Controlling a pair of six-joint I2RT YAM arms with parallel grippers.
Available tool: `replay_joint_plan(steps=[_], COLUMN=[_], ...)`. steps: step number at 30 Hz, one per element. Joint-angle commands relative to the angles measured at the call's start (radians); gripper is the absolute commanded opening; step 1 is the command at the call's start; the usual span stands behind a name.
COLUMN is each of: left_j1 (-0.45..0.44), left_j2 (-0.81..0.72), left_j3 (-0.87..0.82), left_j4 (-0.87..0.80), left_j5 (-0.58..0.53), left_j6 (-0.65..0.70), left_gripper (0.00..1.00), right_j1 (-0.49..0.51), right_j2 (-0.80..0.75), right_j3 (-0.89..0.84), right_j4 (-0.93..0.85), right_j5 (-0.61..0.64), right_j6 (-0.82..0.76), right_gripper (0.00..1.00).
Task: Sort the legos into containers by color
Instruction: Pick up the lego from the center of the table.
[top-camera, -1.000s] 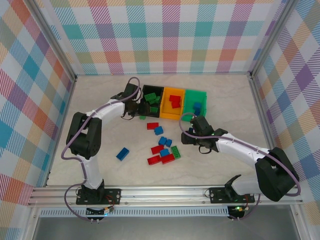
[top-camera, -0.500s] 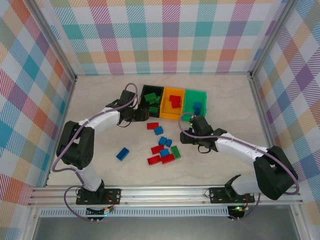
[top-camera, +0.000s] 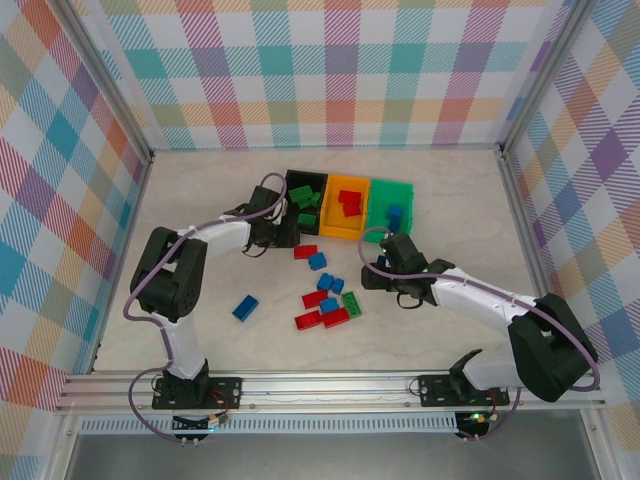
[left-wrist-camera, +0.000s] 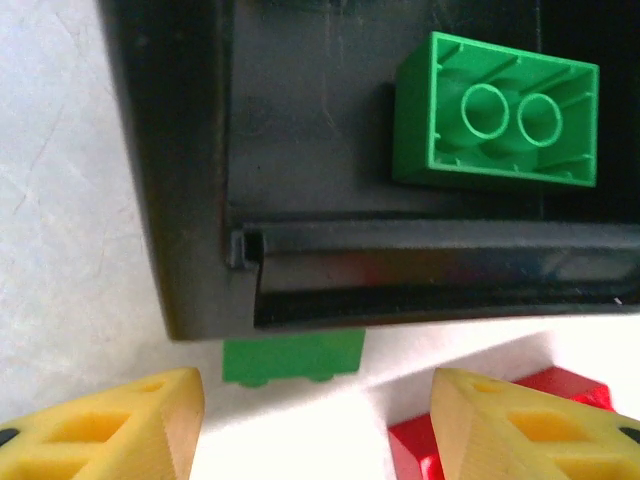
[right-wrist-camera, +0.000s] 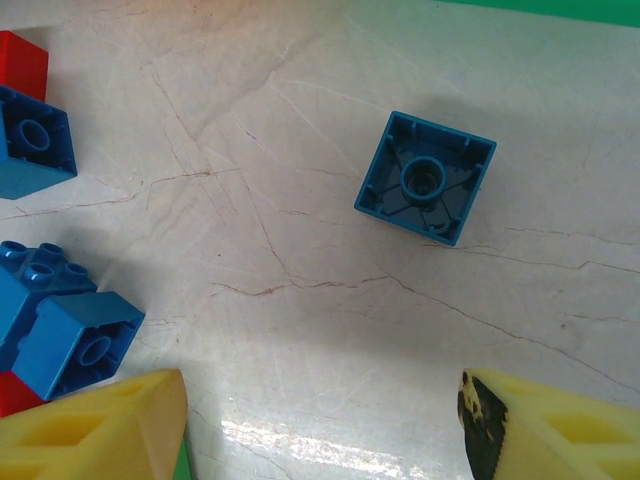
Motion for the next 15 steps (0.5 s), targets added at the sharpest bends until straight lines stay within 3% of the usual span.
replay_joint_plan(steps=[1,10,15], left_j1=[-0.017,-0.027,-0.031], left_j2=[0.035,0.095,0.101], left_j3=[0.039,0.073,0.085], left_j4=[0.044,0.055,0.041], left_j5=[-0.051,-0.113,-0.110], left_j6=[0.022,0.029,0.037], left_gripper=[0.61,0.55,0.36], right_j1=[-0.006,-0.007,-0.008], right_j2=[-0.012,-0.016,-0.016], right_j3=[-0.002,0.002,0.000], right_j4=[0.016,-0.006,-0.006], right_j5=[-0.013,0.001,0.005], right_j6=[0.019,0.009,0.010], right_gripper=[0.73,0.73,0.73])
